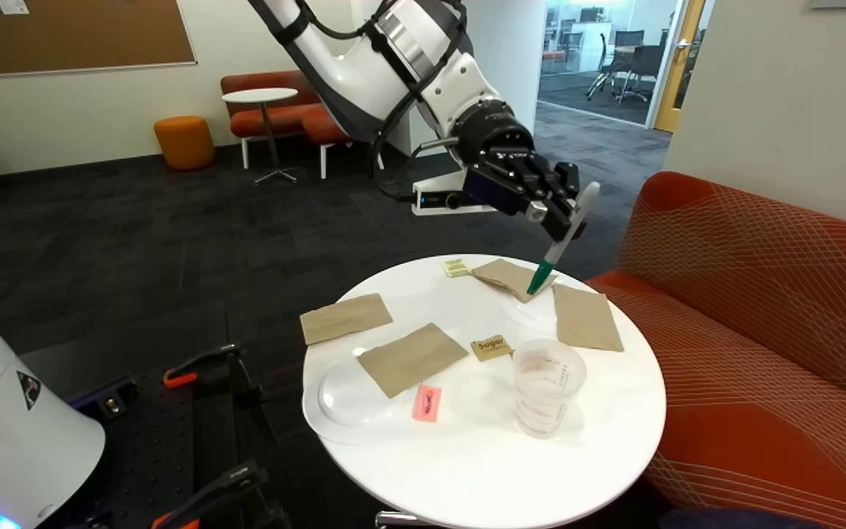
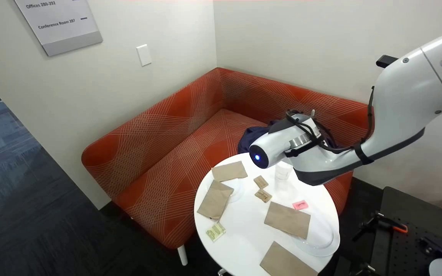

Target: Put the green pen in the cup

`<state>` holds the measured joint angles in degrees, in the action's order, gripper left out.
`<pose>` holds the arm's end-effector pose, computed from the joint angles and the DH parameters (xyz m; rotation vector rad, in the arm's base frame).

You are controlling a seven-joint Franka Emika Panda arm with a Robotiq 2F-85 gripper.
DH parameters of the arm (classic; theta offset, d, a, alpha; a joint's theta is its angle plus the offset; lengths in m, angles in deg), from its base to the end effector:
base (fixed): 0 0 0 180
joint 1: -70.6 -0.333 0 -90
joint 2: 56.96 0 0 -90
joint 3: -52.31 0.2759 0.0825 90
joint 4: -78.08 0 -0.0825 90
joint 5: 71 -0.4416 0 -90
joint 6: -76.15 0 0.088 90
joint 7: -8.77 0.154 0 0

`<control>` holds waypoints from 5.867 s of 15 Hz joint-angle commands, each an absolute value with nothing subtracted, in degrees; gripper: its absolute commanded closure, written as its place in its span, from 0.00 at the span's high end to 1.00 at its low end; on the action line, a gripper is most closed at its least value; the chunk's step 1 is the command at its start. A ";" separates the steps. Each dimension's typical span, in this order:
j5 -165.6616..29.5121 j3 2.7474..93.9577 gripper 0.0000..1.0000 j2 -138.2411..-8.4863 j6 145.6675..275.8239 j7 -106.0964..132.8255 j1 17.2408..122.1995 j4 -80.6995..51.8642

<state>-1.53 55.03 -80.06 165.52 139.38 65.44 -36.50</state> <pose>0.5744 -0.0663 0.1806 1.3639 -1.3401 0.8788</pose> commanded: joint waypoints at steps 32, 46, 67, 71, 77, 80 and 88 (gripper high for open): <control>7.08 55.00 0.03 -98.46 164.51 145.76 62.89 -23.57; 5.62 55.09 0.03 -103.63 164.15 144.83 62.81 -20.59; 3.20 54.55 0.03 -108.27 163.79 148.34 62.48 -20.36; 3.30 54.47 0.39 -109.15 163.71 147.91 62.38 -19.66; 3.23 54.52 0.77 -108.83 163.24 147.72 62.07 -19.44; 3.14 54.62 0.98 -107.05 162.77 148.05 61.81 -20.07; 2.82 55.13 1.00 -97.79 161.26 145.89 62.48 -23.53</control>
